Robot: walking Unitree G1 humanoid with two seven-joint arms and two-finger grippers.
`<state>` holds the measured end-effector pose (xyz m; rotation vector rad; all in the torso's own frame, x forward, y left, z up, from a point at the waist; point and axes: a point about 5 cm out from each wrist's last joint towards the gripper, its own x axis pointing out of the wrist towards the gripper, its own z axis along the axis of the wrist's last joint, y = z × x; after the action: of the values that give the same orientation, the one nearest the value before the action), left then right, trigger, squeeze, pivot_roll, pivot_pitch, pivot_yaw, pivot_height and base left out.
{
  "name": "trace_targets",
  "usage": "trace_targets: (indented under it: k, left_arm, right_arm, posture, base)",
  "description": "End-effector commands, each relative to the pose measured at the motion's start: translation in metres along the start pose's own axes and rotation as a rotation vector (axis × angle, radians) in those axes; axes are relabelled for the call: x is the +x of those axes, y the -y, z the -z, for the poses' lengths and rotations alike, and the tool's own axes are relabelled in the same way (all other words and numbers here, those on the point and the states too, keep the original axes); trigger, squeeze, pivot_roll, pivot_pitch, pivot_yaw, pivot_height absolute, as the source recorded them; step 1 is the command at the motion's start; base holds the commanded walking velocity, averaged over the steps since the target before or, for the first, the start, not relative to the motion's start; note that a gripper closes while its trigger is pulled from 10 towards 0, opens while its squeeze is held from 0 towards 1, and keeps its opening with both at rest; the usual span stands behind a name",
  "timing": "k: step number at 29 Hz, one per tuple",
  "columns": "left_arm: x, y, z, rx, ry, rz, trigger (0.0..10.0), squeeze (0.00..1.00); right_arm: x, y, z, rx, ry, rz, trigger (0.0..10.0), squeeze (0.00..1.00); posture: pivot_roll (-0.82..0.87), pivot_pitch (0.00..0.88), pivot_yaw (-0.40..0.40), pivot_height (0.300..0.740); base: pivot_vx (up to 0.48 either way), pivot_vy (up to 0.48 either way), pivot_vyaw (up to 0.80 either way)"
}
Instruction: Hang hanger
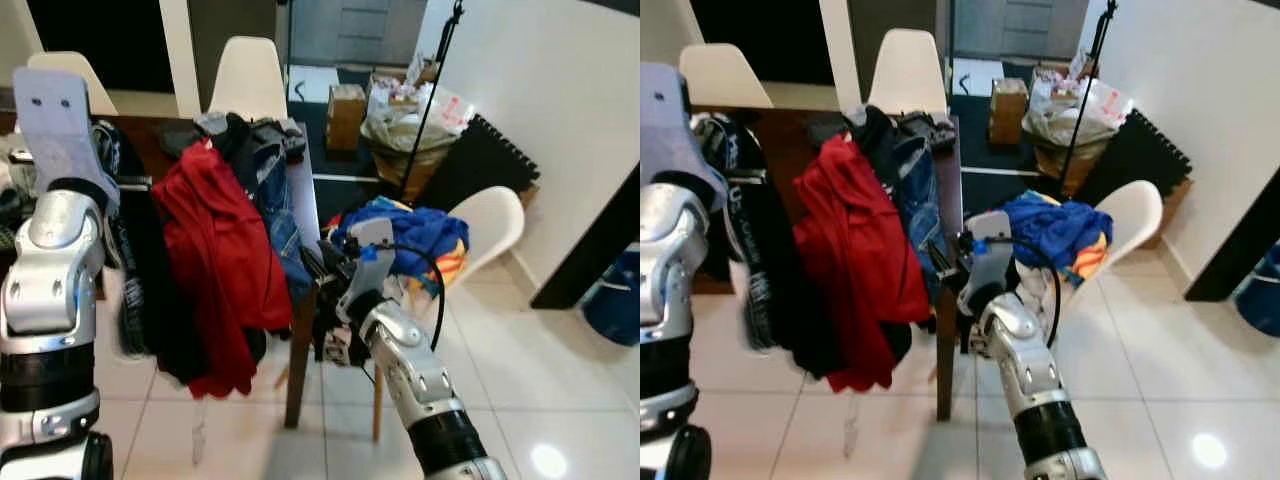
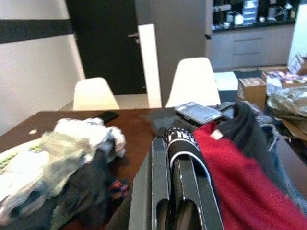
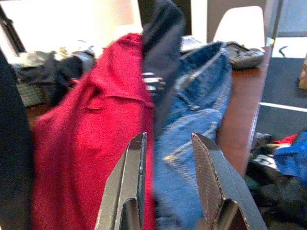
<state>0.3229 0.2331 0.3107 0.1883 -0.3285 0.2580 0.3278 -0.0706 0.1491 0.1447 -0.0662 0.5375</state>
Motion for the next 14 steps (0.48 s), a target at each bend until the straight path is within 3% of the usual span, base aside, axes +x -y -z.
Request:
trace_targets:
  k: [1,5,7,9,10,13,14]
  left_arm:
    - [0.006,-0.017,-0.021,0.072,0.070,-0.041,10.0,0.00]
    - [0.013,-0.025,-0.030,0.108,0.101,-0.048,10.0,0.00]
    - [0.024,-0.030,-0.044,0.163,0.138,-0.033,10.0,0.00]
    - [0.024,-0.030,-0.044,0.163,0.138,-0.033,10.0,0.00]
    - [0.031,-0.026,-0.048,0.187,0.137,0.013,10.0,0.00]
    - [0.032,-0.021,-0.045,0.191,0.123,0.046,10.0,0.00]
    - [0.032,-0.014,-0.039,0.194,0.099,0.095,10.0,0.00]
  right_arm:
    - [-0.002,0.002,0.003,0.022,-0.007,0.012,10.0,0.00]
    - [-0.002,0.001,0.004,0.026,-0.006,0.013,10.0,0.00]
    - [-0.001,0.001,0.004,0.031,-0.004,0.013,10.0,0.00]
    - [-0.001,0.001,0.004,0.031,-0.004,0.013,10.0,0.00]
    - [-0.001,0.002,0.004,0.033,-0.001,0.018,10.0,0.00]
    - [-0.001,0.002,0.003,0.033,0.001,0.021,10.0,0.00]
    - [-0.001,0.002,0.003,0.034,0.002,0.023,10.0,0.00]
  posture:
    - [0.12,0.000,-0.041,0.740]
    - [0.13,0.000,-0.044,0.740]
    - [0.13,0.000,-0.039,0.740]
    - [0.13,0.000,-0.039,0.740]
    - [0.13,0.000,-0.034,0.740]
    - [0.13,0.000,-0.032,0.740]
    - [0.13,0.000,-0.031,0.740]
  base:
    - [0.345,0.000,0.00]
    - [0.347,0.000,0.00]
    - [0.351,0.000,0.00]
    - [0.352,0.000,0.00]
    - [0.345,0.000,0.00]
    - [0.345,0.000,0.00]
    - [0.341,0.000,0.00]
